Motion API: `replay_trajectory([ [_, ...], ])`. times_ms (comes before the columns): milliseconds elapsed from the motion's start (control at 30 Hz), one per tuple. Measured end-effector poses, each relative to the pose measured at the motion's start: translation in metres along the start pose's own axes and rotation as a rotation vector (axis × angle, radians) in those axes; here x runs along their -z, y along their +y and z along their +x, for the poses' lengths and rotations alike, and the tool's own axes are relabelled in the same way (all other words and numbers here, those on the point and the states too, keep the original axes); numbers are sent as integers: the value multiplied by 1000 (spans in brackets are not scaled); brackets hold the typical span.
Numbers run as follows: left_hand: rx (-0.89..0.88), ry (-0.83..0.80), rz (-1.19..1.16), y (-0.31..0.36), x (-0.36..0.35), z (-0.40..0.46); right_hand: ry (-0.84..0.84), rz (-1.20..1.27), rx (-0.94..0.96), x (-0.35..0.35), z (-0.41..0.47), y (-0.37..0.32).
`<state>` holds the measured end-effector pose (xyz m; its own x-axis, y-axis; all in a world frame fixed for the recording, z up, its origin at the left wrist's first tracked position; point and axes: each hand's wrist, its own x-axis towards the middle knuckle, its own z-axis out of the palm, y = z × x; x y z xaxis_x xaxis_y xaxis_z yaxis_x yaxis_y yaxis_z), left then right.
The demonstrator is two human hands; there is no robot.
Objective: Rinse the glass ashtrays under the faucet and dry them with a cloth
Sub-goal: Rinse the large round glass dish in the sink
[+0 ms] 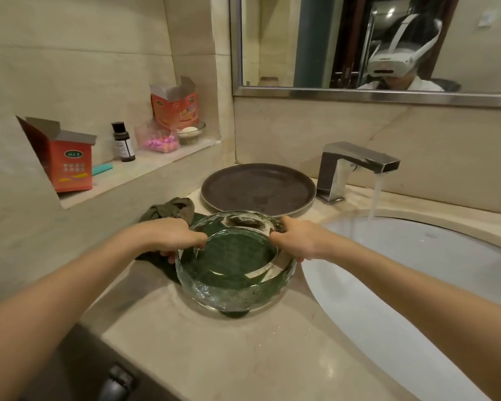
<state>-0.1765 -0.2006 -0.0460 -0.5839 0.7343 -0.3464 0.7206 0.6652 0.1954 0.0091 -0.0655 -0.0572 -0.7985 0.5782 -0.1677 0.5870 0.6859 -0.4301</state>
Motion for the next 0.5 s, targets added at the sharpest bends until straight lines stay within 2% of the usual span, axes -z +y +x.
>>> replay_trajectory([
  [100,-37,183,138,10,11,-3,-26,39,43,13,-7,2],
  [167,-125,313,19,24,20,-7,79,88,61,31,-15,6],
  [267,-380,433,-258,58,28,-7,355,181,68,68,-23,23],
  [400,-633,432,-511,129,36,-2,598,287,39,115,-26,61],
  [500,-661,352,-632,186,38,11,793,315,-5,144,-20,93],
])
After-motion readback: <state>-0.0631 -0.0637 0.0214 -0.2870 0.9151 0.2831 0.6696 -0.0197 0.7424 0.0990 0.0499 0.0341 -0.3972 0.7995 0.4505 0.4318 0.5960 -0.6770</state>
